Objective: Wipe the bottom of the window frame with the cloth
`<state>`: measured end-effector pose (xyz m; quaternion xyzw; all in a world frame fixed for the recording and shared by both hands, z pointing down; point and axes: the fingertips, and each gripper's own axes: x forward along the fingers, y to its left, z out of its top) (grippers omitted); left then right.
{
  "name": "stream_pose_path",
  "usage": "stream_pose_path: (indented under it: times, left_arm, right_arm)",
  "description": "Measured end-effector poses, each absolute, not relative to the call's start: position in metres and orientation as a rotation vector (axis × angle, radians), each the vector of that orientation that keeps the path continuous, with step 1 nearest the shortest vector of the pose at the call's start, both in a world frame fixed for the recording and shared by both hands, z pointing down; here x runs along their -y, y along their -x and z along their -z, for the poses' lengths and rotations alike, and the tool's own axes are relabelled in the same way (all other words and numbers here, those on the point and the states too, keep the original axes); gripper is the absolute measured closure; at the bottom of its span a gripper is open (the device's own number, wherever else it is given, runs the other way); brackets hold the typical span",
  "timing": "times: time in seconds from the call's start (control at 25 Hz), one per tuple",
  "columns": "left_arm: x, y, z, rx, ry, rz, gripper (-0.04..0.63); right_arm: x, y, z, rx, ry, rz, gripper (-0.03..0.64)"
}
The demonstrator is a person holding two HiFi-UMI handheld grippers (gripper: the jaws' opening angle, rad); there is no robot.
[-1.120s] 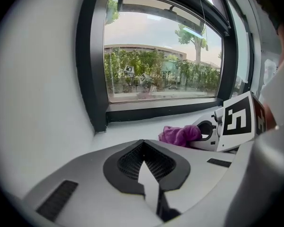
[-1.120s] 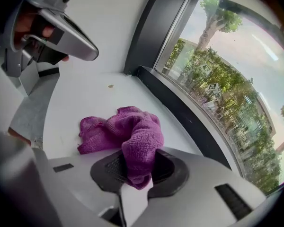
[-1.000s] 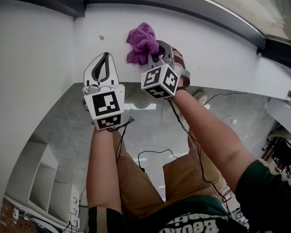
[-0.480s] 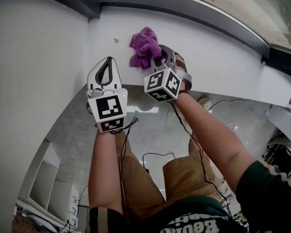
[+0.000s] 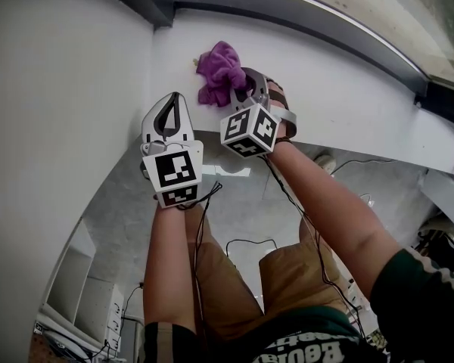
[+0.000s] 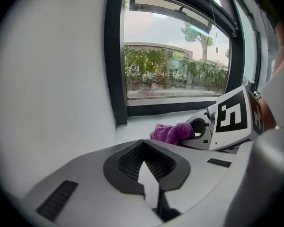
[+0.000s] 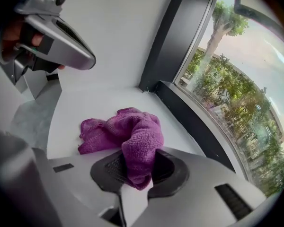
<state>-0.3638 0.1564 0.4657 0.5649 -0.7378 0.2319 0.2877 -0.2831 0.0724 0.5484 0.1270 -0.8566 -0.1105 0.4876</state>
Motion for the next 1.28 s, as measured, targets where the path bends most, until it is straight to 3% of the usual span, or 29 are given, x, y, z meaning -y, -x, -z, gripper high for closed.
stream_pose_path:
  times: [1.08,1.28]
  left_arm:
    - [-0.194,0.379,-0.478,1.955,-1.439,-0.579,0.589]
    - [-0.192,0.368,-0.469,1.935,-1.476,-0.629,0.589]
  right_arm:
    - [-0.106,0.348,-0.544,2.188,-0.225,0.293,0.531]
    - [-0.112,0.35,-0.52,2.338,-0.16,0.059,0.529]
